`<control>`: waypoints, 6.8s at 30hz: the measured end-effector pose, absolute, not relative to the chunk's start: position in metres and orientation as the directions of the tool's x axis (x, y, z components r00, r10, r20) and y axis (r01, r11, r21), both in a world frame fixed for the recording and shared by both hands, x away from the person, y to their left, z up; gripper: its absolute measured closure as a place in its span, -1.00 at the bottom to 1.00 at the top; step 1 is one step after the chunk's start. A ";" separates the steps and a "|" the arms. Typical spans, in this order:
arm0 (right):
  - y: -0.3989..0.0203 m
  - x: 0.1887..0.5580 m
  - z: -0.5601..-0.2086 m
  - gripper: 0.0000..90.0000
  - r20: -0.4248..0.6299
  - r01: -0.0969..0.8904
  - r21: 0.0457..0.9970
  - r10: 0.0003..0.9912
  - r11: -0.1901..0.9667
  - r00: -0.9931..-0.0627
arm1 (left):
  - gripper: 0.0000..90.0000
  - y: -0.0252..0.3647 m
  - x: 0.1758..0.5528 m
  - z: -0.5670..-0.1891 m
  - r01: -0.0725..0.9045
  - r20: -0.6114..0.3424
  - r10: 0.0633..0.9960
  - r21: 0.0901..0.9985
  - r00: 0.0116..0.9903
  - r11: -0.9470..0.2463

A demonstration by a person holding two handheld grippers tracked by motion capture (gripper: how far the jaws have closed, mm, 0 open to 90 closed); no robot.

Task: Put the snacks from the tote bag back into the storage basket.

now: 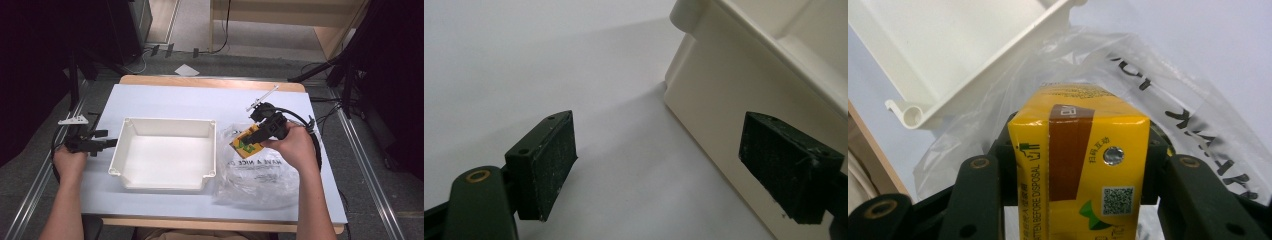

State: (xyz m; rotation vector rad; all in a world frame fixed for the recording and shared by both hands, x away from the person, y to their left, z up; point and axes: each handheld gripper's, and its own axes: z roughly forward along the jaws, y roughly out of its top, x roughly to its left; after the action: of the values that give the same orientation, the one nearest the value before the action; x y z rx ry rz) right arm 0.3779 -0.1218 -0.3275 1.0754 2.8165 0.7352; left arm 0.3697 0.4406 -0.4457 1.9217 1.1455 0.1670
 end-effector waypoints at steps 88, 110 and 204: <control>0.006 0.400 -0.334 0.21 0.007 0.391 0.553 0.465 0.736 -0.885 | -0.64 0.458 0.345 -0.446 0.665 -0.290 0.799 0.726 0.527 -0.175; 0.028 0.410 -0.363 0.21 -0.010 0.418 0.417 0.464 0.807 -0.886 | -0.64 0.458 0.345 -0.446 0.665 -0.287 0.800 0.725 0.528 -0.179; 0.003 0.375 -0.335 0.34 0.126 0.450 0.583 0.473 0.676 -0.872 | -0.64 0.450 0.356 -0.445 0.660 -0.290 0.785 0.726 0.547 -0.192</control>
State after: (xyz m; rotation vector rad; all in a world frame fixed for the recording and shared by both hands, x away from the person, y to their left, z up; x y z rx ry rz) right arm 0.3755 0.0027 -0.3347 0.7833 2.8434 0.9751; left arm 0.3565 0.4498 -0.4455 1.9190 1.1742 0.1827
